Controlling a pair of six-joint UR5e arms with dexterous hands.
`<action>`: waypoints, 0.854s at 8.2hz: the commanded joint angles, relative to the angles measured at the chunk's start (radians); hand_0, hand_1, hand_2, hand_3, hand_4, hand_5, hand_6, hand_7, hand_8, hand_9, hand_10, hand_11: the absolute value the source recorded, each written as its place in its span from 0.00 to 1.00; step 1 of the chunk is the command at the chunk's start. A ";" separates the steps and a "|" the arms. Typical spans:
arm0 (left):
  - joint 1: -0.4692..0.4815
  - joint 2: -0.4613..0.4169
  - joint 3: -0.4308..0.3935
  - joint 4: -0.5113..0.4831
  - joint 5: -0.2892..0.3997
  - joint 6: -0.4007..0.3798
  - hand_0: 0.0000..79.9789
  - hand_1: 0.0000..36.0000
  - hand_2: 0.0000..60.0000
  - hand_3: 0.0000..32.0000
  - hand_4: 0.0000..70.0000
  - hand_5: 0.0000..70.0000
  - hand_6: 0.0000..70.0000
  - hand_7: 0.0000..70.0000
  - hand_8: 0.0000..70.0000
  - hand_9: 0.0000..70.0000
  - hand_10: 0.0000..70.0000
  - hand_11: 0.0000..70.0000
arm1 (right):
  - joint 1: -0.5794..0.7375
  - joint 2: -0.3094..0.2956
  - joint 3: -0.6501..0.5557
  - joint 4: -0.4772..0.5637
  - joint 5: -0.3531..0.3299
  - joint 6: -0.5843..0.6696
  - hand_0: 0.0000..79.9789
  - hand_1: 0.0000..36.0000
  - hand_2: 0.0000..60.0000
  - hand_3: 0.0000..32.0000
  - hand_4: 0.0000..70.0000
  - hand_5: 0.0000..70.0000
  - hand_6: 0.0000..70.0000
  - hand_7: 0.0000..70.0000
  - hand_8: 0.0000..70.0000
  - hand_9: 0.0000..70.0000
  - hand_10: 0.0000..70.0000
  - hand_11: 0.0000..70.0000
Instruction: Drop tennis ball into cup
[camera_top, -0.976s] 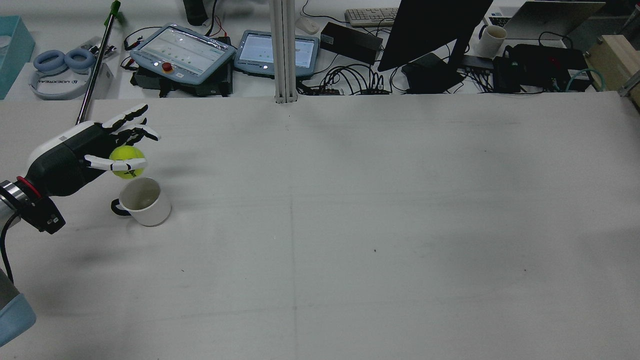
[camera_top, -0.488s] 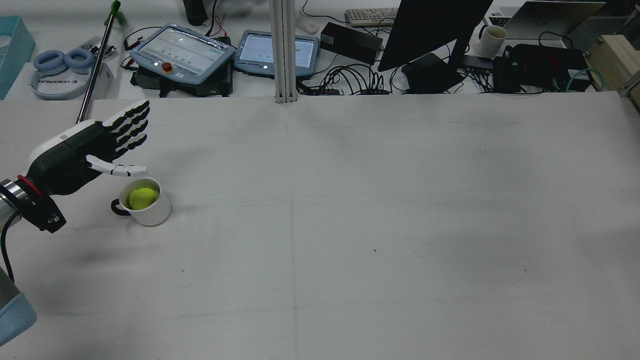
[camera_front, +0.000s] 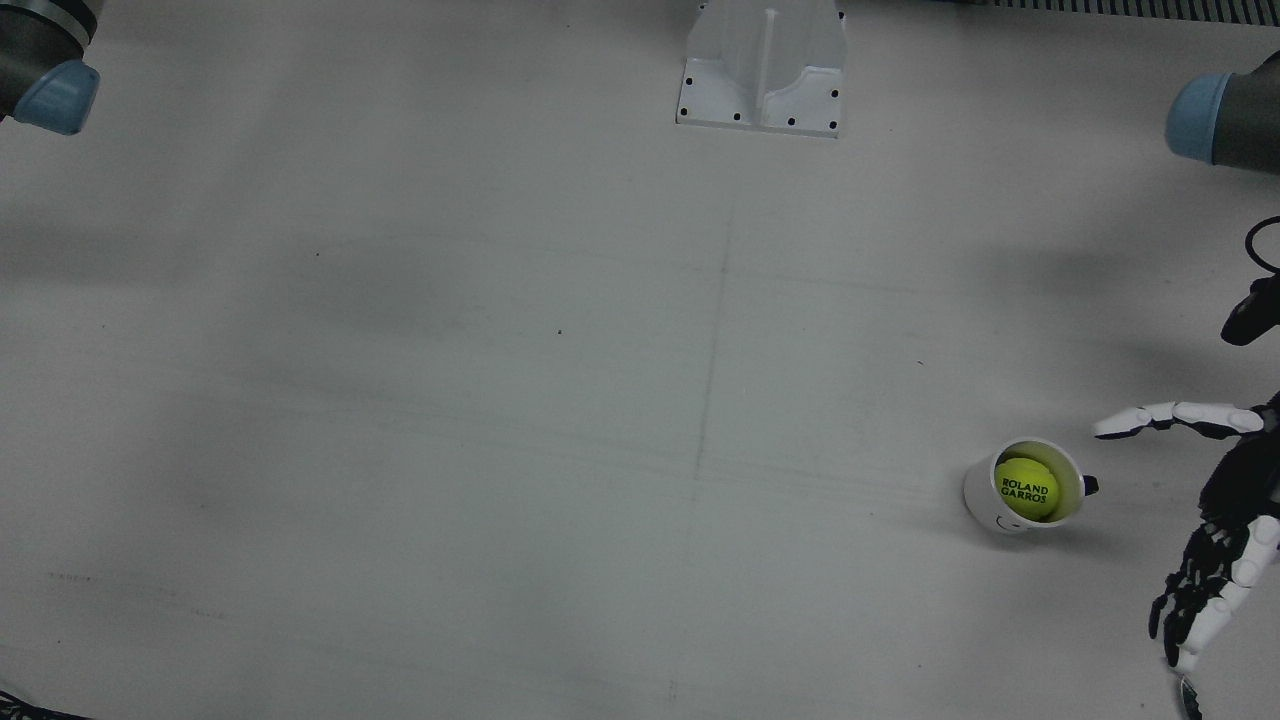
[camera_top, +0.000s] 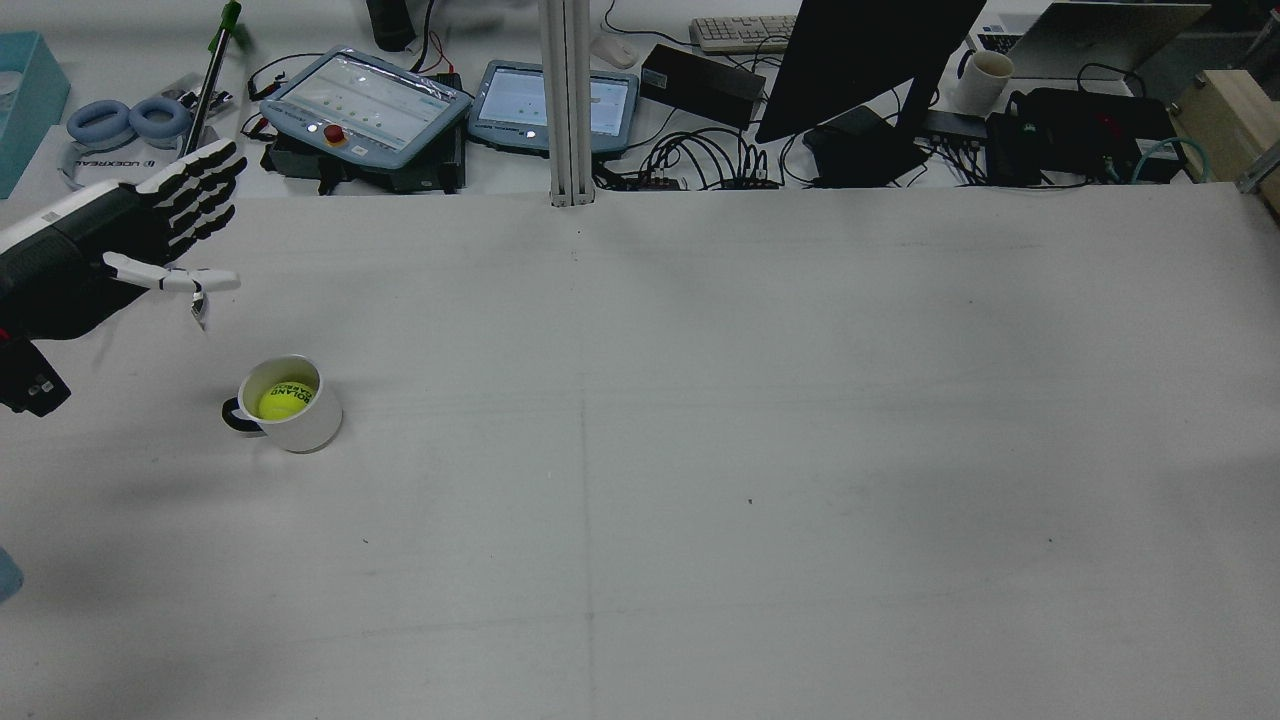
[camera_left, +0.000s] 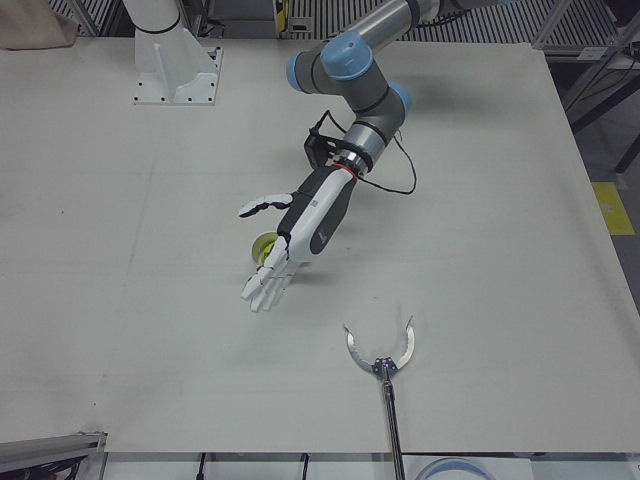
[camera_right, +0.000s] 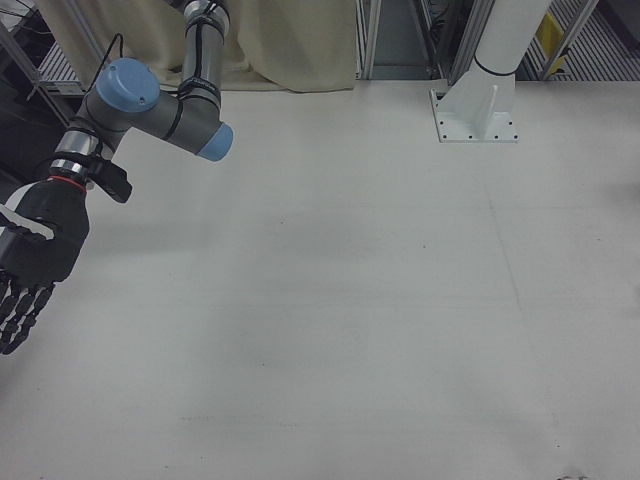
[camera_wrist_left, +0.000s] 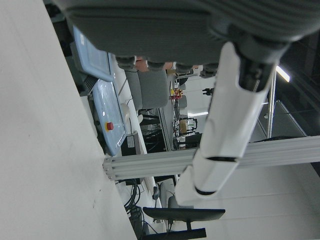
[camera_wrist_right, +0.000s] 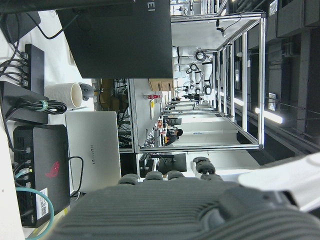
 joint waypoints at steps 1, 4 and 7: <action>-0.276 0.000 0.055 0.044 0.038 0.017 0.99 1.00 0.33 0.00 0.00 0.11 0.00 0.13 0.00 0.01 0.00 0.03 | 0.000 0.000 0.000 0.000 0.000 0.000 0.00 0.00 0.00 0.00 0.00 0.00 0.00 0.00 0.00 0.00 0.00 0.00; -0.447 0.010 0.130 0.029 0.054 0.014 1.00 1.00 0.29 0.00 0.00 0.11 0.00 0.14 0.00 0.01 0.00 0.04 | 0.000 0.000 0.002 0.000 0.000 0.000 0.00 0.00 0.00 0.00 0.00 0.00 0.00 0.00 0.00 0.00 0.00 0.00; -0.452 0.040 0.132 0.025 0.067 0.012 1.00 1.00 0.28 0.00 0.00 0.13 0.01 0.16 0.00 0.01 0.00 0.04 | 0.000 0.000 0.000 0.000 0.000 0.000 0.00 0.00 0.00 0.00 0.00 0.00 0.00 0.00 0.00 0.00 0.00 0.00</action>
